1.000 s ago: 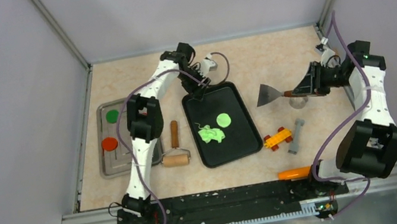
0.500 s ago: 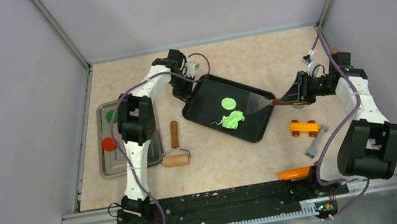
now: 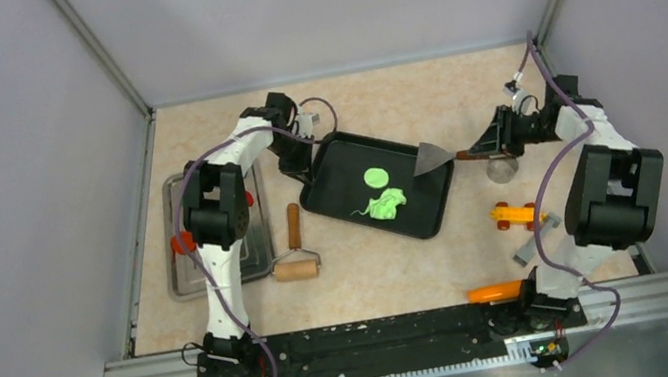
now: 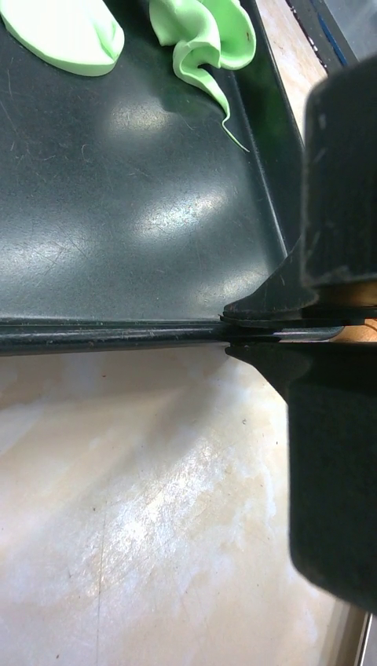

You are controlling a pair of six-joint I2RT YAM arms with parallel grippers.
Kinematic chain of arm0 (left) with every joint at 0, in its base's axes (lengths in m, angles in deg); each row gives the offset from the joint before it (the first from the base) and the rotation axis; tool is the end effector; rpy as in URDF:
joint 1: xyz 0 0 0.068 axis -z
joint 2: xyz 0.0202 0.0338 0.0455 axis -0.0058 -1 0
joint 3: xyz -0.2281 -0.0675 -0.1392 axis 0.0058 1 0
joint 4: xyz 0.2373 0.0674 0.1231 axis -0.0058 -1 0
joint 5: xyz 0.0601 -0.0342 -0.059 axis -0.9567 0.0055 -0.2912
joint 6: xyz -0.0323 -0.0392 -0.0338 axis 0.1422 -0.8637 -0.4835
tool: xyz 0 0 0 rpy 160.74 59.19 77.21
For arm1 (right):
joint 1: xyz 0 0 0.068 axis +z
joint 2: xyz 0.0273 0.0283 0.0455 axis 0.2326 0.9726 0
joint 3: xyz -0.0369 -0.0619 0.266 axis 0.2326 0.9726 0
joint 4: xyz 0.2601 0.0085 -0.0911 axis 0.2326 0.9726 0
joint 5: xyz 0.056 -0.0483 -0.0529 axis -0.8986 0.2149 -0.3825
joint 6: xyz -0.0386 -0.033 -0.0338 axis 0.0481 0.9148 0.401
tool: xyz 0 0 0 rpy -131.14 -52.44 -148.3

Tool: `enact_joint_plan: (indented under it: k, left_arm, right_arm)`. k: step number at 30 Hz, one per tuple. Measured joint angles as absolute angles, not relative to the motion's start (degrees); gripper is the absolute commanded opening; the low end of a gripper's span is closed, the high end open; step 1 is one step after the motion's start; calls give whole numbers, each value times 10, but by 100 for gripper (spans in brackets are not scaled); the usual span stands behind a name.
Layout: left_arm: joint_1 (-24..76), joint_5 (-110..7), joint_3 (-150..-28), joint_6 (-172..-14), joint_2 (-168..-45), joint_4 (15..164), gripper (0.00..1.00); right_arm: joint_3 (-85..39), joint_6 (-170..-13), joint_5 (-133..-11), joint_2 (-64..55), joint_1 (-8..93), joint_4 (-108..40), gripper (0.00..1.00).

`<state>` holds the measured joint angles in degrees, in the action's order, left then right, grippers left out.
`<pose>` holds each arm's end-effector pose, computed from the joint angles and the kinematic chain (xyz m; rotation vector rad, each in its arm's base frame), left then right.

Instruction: Roll out the dumpling wrappers from the dough

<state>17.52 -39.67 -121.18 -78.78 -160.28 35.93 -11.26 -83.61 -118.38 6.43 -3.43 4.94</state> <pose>0.4489 -0.1610 0.1540 0.5832 2.8409 -0.5517 0.3212 -0.0590 0.2174 0.0912 2.4015 1.1326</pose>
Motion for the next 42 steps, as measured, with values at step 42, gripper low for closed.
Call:
enact_joint_plan:
  k: [42]
  left_arm:
    - [181,-342,-1273,-734,-1642,326,0]
  right_arm:
    - [-362,-651,-1227,381,24,286,0]
